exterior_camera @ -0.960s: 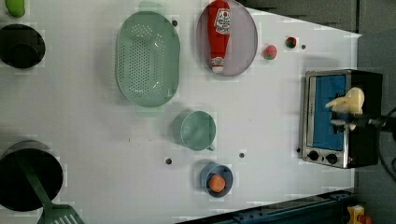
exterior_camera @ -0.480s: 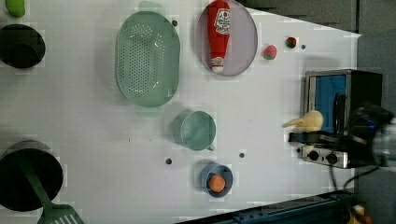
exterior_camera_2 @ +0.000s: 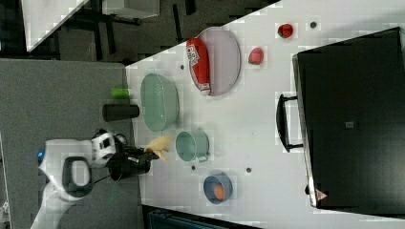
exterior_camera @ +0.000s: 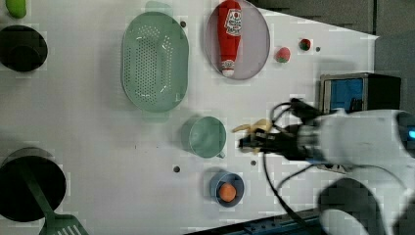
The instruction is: Pick Banana and place it in mug.
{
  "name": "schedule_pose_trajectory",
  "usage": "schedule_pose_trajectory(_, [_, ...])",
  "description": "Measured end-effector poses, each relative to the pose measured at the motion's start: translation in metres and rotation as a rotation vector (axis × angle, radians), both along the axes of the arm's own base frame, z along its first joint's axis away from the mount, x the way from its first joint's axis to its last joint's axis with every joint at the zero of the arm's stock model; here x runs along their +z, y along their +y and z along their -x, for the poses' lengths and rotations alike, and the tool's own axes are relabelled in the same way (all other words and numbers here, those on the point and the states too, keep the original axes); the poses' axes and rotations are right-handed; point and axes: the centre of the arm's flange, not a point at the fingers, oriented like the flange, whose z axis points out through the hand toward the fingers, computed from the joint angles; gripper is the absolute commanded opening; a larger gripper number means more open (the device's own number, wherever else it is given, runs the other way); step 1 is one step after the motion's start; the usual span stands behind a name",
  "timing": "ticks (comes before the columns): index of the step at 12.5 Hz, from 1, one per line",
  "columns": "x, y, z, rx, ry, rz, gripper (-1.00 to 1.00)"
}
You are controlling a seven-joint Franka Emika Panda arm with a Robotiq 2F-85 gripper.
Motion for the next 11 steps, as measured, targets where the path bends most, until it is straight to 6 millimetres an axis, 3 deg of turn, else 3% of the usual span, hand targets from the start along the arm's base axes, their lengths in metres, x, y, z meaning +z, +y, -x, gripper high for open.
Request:
schedule_pose_trajectory(3, [-0.068,0.006,0.006,0.001,0.082,0.020,-0.49])
schedule_pose_trajectory(6, [-0.099,0.004,-0.006,-0.006,0.038,0.014,-0.42])
schedule_pose_trajectory(8, [-0.106,0.001,-0.009,-0.055,0.028,0.026,0.00])
schedule_pose_trajectory(11, [-0.098,0.006,-0.012,-0.139,-0.005,0.006,0.66])
